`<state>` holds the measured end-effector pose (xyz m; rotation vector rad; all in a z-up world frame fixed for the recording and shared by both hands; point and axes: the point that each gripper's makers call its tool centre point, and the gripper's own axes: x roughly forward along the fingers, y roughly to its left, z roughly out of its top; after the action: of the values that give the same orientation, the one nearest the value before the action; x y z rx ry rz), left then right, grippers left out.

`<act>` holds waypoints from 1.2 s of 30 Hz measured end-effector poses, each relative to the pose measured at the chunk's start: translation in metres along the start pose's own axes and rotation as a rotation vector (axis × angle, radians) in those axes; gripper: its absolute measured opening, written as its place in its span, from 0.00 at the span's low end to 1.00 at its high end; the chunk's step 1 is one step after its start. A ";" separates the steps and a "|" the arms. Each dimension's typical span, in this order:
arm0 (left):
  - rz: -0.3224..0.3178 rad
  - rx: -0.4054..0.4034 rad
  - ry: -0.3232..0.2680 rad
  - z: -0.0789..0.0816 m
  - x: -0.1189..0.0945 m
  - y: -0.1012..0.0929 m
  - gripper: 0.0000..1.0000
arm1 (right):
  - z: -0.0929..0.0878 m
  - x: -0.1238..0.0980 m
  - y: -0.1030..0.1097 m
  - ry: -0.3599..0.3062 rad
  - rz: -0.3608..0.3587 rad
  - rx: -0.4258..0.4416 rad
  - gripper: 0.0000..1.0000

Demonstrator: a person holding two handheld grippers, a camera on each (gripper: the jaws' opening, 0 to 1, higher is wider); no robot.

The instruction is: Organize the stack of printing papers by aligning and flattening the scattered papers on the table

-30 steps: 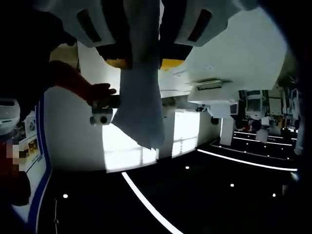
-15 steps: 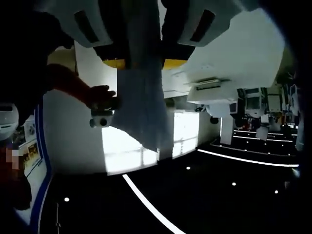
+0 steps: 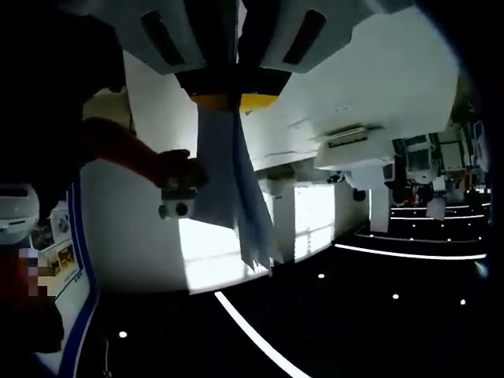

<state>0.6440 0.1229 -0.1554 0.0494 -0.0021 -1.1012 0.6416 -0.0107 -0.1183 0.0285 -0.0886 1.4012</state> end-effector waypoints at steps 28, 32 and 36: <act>-0.156 0.248 0.450 0.038 0.009 -0.039 0.05 | 0.027 -0.040 0.003 0.231 -0.123 -0.276 0.36; -0.156 0.266 0.529 0.038 0.020 -0.045 0.04 | 0.042 -0.040 0.020 0.236 -0.081 -0.314 0.40; -0.185 0.334 0.584 0.040 0.033 -0.057 0.04 | 0.044 -0.034 0.045 0.333 -0.018 -0.400 0.45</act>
<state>0.6072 0.0666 -0.1183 0.6799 0.3479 -1.2281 0.5894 -0.0395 -0.0783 -0.5326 -0.0895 1.3317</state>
